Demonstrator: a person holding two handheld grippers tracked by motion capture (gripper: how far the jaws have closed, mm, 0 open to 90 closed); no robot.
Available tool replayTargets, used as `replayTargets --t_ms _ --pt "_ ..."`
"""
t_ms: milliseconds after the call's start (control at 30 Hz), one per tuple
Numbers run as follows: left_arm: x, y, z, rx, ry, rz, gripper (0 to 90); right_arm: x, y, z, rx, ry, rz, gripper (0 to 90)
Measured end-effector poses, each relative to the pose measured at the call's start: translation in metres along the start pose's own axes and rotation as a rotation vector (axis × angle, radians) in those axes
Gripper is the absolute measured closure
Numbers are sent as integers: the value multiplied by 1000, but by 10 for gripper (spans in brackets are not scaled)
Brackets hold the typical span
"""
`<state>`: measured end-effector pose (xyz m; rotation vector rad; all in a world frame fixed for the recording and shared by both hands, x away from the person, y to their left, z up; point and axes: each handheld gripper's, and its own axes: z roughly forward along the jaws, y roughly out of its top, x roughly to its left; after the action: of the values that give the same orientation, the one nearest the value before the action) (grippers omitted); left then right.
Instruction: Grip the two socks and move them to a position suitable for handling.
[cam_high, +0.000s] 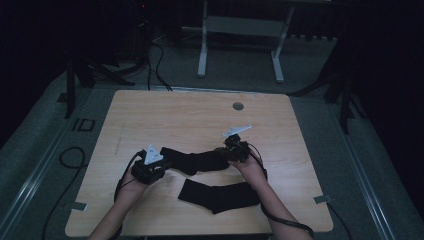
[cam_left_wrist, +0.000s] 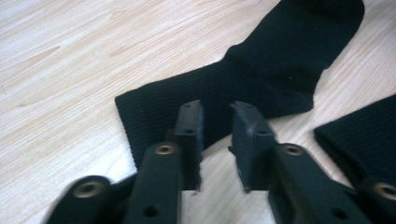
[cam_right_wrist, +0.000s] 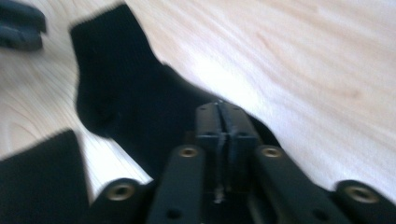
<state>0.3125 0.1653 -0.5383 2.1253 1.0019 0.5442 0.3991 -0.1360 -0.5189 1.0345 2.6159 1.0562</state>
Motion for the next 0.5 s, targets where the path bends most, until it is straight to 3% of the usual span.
replayTargets --t_ms 67,167,333,433,500 --pt "3 1 5 11 20 -5 839 1 -5 5 39 -34 -20 897" --pt "8 2 16 34 37 -7 878 0 -11 11 66 -46 -24 898" --pt "12 -3 34 87 52 -10 898 -6 -19 18 92 -75 -24 896" --pt "9 -4 38 74 43 -8 900 -12 -24 18 79 -84 -16 897" --pt "6 -1 39 87 59 3 900 -14 -27 15 76 -106 -20 897"
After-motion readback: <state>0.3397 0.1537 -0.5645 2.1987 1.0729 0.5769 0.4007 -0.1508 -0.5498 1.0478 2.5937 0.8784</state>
